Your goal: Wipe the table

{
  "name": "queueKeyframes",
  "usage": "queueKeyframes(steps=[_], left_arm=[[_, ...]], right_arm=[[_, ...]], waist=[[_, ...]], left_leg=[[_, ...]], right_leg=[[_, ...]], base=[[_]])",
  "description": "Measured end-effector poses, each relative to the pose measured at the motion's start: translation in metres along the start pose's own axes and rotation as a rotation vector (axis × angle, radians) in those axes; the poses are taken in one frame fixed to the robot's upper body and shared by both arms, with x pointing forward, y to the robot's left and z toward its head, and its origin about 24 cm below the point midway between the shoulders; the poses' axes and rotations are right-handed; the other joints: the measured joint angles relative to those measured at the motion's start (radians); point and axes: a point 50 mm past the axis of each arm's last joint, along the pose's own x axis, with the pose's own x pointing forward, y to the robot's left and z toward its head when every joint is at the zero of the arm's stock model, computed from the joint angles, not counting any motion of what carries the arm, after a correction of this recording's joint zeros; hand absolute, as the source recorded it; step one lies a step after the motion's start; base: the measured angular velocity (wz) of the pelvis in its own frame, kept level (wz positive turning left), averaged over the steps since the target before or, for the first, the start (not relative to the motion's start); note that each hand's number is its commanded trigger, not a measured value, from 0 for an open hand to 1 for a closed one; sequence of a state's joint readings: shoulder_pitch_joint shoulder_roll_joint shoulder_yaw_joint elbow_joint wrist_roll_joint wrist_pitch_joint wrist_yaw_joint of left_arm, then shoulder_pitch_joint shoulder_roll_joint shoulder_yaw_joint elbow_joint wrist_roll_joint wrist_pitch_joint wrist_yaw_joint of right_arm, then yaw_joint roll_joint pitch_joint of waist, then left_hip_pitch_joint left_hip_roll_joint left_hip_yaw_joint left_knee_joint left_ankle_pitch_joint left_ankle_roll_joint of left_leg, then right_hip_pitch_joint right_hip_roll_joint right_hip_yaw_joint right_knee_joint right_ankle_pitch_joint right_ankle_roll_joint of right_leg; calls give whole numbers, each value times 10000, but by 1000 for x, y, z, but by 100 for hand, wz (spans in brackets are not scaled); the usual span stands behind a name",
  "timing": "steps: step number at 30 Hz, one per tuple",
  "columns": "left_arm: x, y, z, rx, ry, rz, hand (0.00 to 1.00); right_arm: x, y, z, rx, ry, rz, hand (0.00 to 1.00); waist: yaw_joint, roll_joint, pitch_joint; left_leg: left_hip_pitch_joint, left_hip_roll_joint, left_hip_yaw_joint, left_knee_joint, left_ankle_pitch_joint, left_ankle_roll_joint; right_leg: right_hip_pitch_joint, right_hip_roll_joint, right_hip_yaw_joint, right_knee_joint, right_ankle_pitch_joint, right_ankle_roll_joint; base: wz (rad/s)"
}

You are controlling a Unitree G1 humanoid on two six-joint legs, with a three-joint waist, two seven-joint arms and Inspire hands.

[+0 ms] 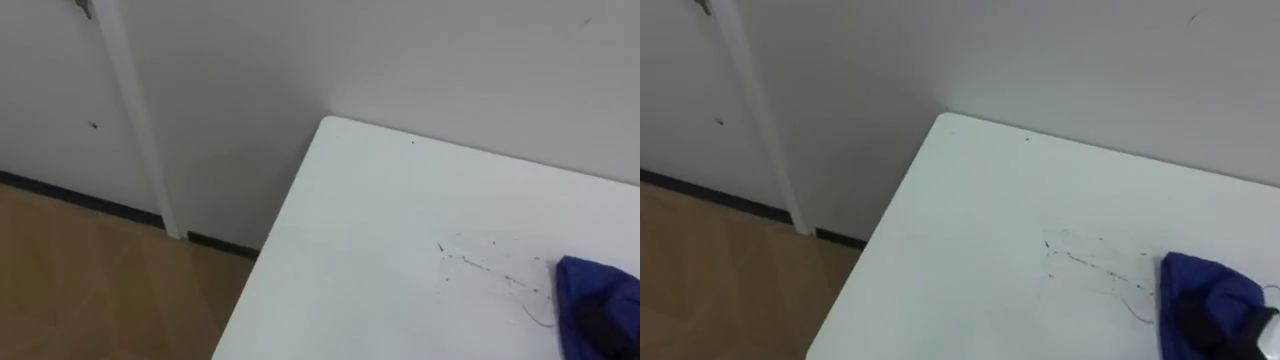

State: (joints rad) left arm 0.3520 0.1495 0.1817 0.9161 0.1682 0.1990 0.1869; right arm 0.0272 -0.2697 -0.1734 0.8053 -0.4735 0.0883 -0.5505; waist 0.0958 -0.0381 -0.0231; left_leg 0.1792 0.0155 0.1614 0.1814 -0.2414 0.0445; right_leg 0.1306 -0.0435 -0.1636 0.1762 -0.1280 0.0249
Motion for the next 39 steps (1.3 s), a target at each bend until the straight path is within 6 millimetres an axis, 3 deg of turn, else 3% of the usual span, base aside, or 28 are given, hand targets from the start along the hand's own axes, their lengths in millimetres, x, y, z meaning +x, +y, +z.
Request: queueKeyframes(steps=[1,3,4,6,9,11,14,16,17,19,20,21,22,24,27,29,31,34,37,39], left_arm=[[0,-4,1,-46,10,-119,0],[0,-15,13,130,-170,-453,0],[0,-17,16,180,-242,-496,0],[1,-19,31,66,-573,-582,0],[-1,-26,44,-40,-951,-918,0],[-2,-27,44,-19,-976,-926,0],[-2,-25,25,28,-523,-896,0],[-2,-23,14,17,-241,-847,0],[-2,-21,10,35,-128,-790,0],[0,-12,5,129,51,-496,0],[1,-9,5,98,61,-383,0],[2,-2,6,12,56,-87,0],[3,2,5,-16,84,53,0],[5,19,-1,-271,262,571,0],[6,30,-3,-670,265,904,0],[5,31,-2,-575,110,912,0],[5,27,0,-386,47,799,0],[4,19,3,-62,-68,563,0],[2,5,5,432,-150,160,0],[3,-4,17,743,-335,-99,0]], right_arm=[[1,1,12,-26,-264,199,100],[-8,10,77,-565,-2647,1174,100],[-14,15,97,-651,-3412,1466,100],[-43,31,168,-1135,-6116,2427,100],[-72,38,219,-1712,-8246,3130,100],[-77,41,223,-2014,-8678,3326,100],[-68,53,196,-2039,-7868,3855,100],[-67,58,177,-1408,-7558,3877,100],[-66,59,162,-1067,-7336,3669,100],[-57,52,119,-373,-6245,2753,100],[-53,48,104,-259,-5798,2406,100],[-46,38,70,18,-4649,1711,100],[-43,32,53,78,-4116,1362,100],[-33,5,-14,9,-1900,71,100],[-31,-17,-74,9,539,-686,100],[-33,-27,-94,56,1326,-920,100],[-32,-29,-98,16,1567,-953,100],[-25,-24,-84,199,1716,-972,100],[-16,-11,-52,456,1587,-690,100],[-15,6,-3,154,280,273,100]], waist=[[24,14,7],[554,152,123],[684,176,141],[913,72,309],[1390,-1,351],[1570,-33,327],[1536,-81,292],[1304,-8,331],[1071,-41,309],[590,-128,258],[502,-133,259],[327,-163,244],[220,-171,231],[-222,-124,121],[-665,-131,17],[-730,-127,12],[-758,-132,10],[-678,-133,9],[-447,-114,18],[-10,-96,32]], left_leg=[[-57,17,58,14,11,-32],[-202,91,311,17,60,-96],[-259,97,270,16,76,-101],[-431,135,240,16,180,-195],[-669,196,17,-23,286,-287],[-686,198,-236,-29,343,-318],[-666,216,-452,-33,343,-320],[-592,213,-534,-33,343,-320],[-490,175,-542,-58,343,-320],[-316,37,-447,-171,343,-318],[-267,25,-343,-186,342,-316],[-175,-26,-164,-193,339,-312],[-152,-52,-141,-191,323,-285],[-128,-35,-95,-273,84,43],[107,-35,-81,-263,-57,165],[166,-42,-37,-155,-145,195],[149,-46,14,-127,-161,204],[157,-46,135,-120,-160,206],[141,-18,288,-114,-157,211],[130,44,287,-108,-155,209]], right_leg=[[-115,17,63,68,18,-30],[-642,178,313,307,148,-227],[-732,237,325,310,204,-290],[-988,362,299,274,261,-463],[-1178,450,213,211,207,-553],[-1042,452,-4,66,196,-569],[-919,411,-236,75,160,-520],[-765,380,-286,-44,162,-517],[-561,274,-287,-256,131,-467],[-385,169,-224,-294,-24,-227],[-345,151,-171,-294,-28,-221],[-300,105,0,-270,-57,-172],[-291,87,4,-249,-74,-145],[-255,119,57,-207,-114,-53],[34,118,112,-208,-30,24],[106,115,148,-209,0,59],[83,140,228,-220,108,60],[-13,153,254,-226,169,55],[-156,254,372,-238,333,-16],[-366,444,400,-228,539,-200]], base=[[-57],[-80],[-75],[-21],[21],[43],[31],[16],[27],[19],[-10],[-18],[-21],[-15],[-5],[-10],[-17],[-18],[-58],[-81]])
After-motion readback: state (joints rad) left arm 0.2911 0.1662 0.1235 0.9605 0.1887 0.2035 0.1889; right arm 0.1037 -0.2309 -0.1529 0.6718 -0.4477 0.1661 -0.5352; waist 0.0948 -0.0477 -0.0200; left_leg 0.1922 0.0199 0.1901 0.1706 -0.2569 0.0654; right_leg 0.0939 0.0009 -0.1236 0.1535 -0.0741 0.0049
